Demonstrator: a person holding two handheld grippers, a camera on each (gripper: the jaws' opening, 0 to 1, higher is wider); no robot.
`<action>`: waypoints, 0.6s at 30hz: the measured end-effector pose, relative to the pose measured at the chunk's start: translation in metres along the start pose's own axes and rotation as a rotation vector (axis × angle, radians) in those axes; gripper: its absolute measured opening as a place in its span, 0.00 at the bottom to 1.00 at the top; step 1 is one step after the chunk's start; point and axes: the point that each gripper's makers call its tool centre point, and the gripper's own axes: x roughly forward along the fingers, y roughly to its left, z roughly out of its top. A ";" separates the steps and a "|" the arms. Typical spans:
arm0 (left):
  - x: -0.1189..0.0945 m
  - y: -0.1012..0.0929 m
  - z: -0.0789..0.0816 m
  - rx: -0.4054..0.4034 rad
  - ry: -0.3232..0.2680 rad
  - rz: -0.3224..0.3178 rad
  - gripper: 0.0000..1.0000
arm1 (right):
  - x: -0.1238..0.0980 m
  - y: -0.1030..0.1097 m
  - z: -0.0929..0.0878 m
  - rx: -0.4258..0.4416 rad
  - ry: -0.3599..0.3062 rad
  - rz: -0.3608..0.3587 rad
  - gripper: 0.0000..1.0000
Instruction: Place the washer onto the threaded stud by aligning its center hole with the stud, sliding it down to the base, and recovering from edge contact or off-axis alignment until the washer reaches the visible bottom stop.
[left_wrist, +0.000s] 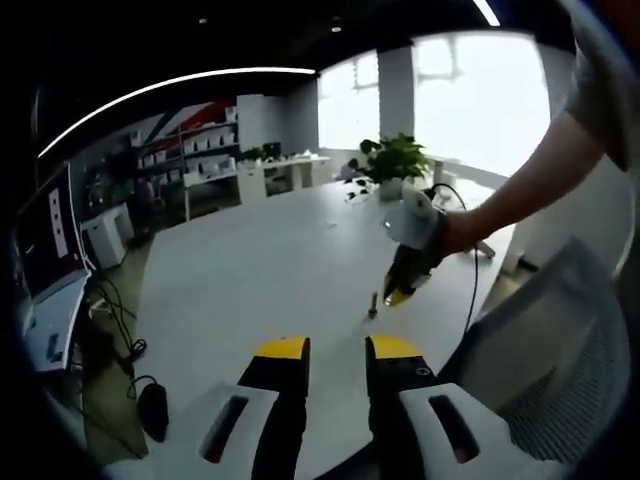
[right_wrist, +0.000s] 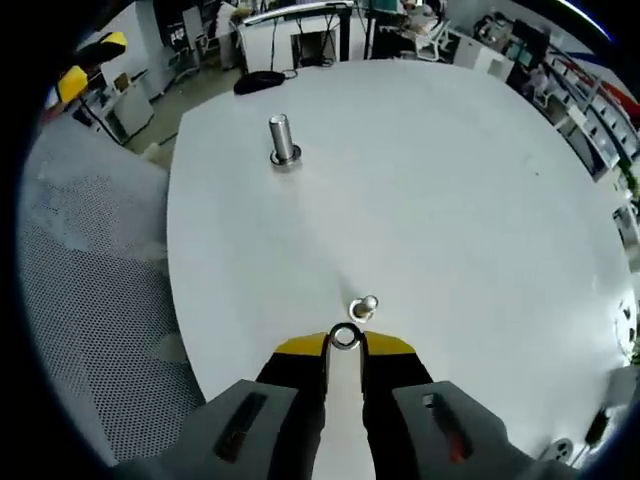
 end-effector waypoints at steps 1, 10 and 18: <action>0.000 0.000 0.000 0.000 0.000 0.000 0.20 | -0.001 -0.001 0.001 0.001 -0.002 -0.002 0.13; -0.001 0.002 0.000 -0.004 -0.003 0.008 0.20 | -0.013 -0.006 0.008 0.005 -0.029 -0.018 0.13; -0.002 0.003 0.001 -0.005 -0.008 0.016 0.20 | -0.021 -0.015 0.018 0.030 -0.056 -0.033 0.13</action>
